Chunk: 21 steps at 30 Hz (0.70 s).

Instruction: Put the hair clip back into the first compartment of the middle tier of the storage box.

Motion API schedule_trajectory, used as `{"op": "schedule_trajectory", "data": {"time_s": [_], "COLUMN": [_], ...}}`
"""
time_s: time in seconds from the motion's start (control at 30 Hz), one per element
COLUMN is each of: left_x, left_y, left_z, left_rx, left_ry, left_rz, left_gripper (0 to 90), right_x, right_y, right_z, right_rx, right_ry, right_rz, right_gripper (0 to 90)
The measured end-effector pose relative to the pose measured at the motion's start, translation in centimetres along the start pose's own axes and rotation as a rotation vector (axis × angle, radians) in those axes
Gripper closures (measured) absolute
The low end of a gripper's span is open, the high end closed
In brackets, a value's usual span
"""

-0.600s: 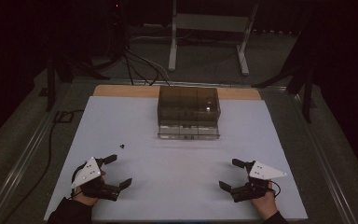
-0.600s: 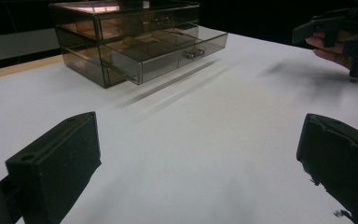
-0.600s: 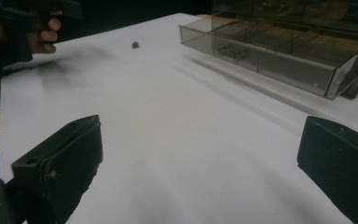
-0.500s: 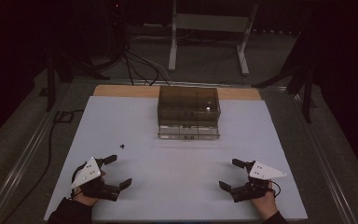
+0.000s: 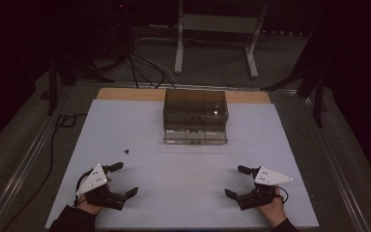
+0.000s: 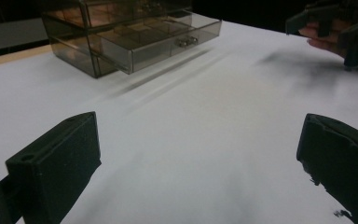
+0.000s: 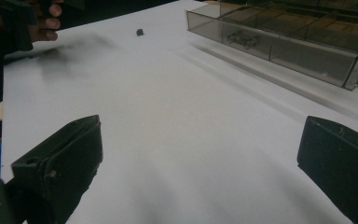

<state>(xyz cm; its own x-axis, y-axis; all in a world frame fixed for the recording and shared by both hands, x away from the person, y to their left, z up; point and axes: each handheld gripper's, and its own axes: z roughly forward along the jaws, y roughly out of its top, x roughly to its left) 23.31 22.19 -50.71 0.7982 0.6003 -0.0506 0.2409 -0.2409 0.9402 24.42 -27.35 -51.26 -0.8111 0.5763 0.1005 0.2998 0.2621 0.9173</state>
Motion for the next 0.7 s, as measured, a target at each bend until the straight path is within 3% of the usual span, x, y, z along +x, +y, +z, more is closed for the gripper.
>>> {"op": "schedule_trajectory", "data": {"time_s": [0.3, 0.43, 0.7], "left_x": [-0.4, -0.9, -1.3], "left_y": [0.5, 1.0, 2.0], "left_z": [0.2, 0.3, 0.1], "left_rx": [0.006, 0.002, -0.014], "left_ry": [-0.041, -0.096, -0.112], "left_rz": [-0.001, -0.010, 0.000], "left_gripper": [0.5, 0.5, 0.5], "right_x": [0.4, 0.5, 1.0], "right_y": [0.2, 0.3, 0.5], "right_z": [-0.3, -0.4, -0.4], "right_rx": [-0.016, -0.025, -0.030], "right_ry": [-0.006, -0.004, -0.002], "right_rz": [-0.013, -0.002, -0.023], "right_gripper": [0.2, 0.2, 0.2]}}
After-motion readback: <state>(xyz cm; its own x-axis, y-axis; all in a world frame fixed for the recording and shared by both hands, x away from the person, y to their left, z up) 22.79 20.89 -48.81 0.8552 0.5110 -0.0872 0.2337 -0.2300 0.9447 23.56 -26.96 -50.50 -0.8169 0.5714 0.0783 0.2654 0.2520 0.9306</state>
